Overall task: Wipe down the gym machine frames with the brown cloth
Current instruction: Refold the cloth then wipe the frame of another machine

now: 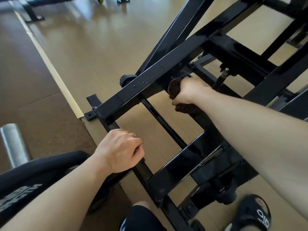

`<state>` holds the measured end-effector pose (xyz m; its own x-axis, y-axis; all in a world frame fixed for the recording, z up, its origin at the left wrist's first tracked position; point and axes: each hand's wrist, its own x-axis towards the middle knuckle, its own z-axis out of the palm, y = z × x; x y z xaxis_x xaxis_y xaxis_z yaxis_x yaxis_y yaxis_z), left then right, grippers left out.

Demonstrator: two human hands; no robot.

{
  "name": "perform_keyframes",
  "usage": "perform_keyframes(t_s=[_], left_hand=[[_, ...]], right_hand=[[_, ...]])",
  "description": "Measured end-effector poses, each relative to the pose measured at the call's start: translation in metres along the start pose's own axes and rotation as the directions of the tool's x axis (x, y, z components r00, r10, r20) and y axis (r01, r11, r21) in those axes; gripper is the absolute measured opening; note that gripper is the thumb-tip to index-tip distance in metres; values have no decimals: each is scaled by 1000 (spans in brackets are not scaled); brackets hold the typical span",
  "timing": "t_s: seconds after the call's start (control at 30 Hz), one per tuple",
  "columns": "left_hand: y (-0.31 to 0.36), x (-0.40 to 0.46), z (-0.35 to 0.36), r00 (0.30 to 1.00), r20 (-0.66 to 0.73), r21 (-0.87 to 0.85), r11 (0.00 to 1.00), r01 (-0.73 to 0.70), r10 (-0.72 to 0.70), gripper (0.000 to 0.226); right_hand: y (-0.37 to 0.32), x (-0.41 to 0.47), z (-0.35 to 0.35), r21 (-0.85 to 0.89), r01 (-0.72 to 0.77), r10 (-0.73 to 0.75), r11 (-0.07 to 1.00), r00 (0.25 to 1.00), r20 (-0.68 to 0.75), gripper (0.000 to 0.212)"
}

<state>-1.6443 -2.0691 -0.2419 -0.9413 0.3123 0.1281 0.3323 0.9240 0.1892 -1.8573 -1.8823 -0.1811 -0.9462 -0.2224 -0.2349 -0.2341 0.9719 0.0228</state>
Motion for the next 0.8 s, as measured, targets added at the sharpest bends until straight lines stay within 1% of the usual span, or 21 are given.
perform_keyframes(t_s=[0.03, 0.07, 0.13, 0.17, 0.2, 0.23, 0.27, 0.3, 0.37, 0.43, 0.5, 0.53, 0.57, 0.6, 0.67, 0.7, 0.8], left_hand=[[-1, 0, -1, 1000, 10, 5, 1000, 0, 0, 46], [-1, 0, -1, 1000, 14, 7, 1000, 0, 0, 45], [0, -2, 0, 1000, 5, 9, 1000, 8, -8, 46], [0, -1, -1, 1000, 12, 8, 1000, 14, -14, 46], [0, -1, -2, 999, 25, 6, 1000, 19, -20, 47], [1, -1, -2, 999, 37, 5, 1000, 24, -25, 48], [1, -2, -2, 999, 42, 6, 1000, 28, -28, 49], [1, -2, -2, 999, 44, 7, 1000, 29, -29, 50], [1, -1, -3, 999, 46, -3, 1000, 28, -27, 52], [1, -2, -3, 999, 42, -19, 999, 28, -27, 53], [1, -2, -2, 999, 30, -38, 999, 27, -26, 51], [0, -2, -1, 999, 22, -38, 999, 27, -26, 49], [-1, -2, -1, 1000, 14, -41, 999, 27, -26, 48], [-1, -2, -1, 1000, 6, -47, 999, 25, -24, 47], [-1, -3, 1, 1000, -3, -65, 998, 19, -19, 47], [-2, -3, 1, 1000, -2, -74, 997, 16, -16, 46], [-4, -2, 0, 1000, -15, -86, 996, 6, -8, 45]], right_hand=[[-2, -6, 4, -55, 4, -6, 998, 1000, -30, 55], [-2, -15, 7, -152, 0, -8, 988, 999, -51, 52], [-1, -37, 13, -386, -34, 7, 922, 997, -71, 46], [0, -49, 13, -459, -45, 21, 888, 998, -57, 45], [2, -59, 13, -492, -36, 23, 870, 999, -33, 45], [3, -69, 11, -487, -2, -5, 874, 1000, -12, 45], [2, -75, 9, -444, 47, -50, 895, 999, 3, 44], [-2, -78, 5, -367, 97, -101, 925, 995, 9, 41], [-19, -77, 4, -156, 182, -177, 971, 983, 47, 38], [-42, -60, 15, 87, 158, -170, 984, 972, 163, 35], [-61, -32, 33, 244, 41, -121, 969, 939, 323, 28], [-67, -19, 41, 285, -27, -91, 958, 915, 392, 25], [-72, -7, 47, 310, -72, -73, 948, 899, 431, 24], [-77, 4, 52, 311, -91, -55, 946, 901, 429, 25], [-86, 20, 61, 265, -87, -14, 960, 933, 359, 34], [-90, 27, 65, 257, -68, -21, 964, 944, 330, 38], [-96, 36, 74, 277, -16, -65, 961, 958, 280, 37]])
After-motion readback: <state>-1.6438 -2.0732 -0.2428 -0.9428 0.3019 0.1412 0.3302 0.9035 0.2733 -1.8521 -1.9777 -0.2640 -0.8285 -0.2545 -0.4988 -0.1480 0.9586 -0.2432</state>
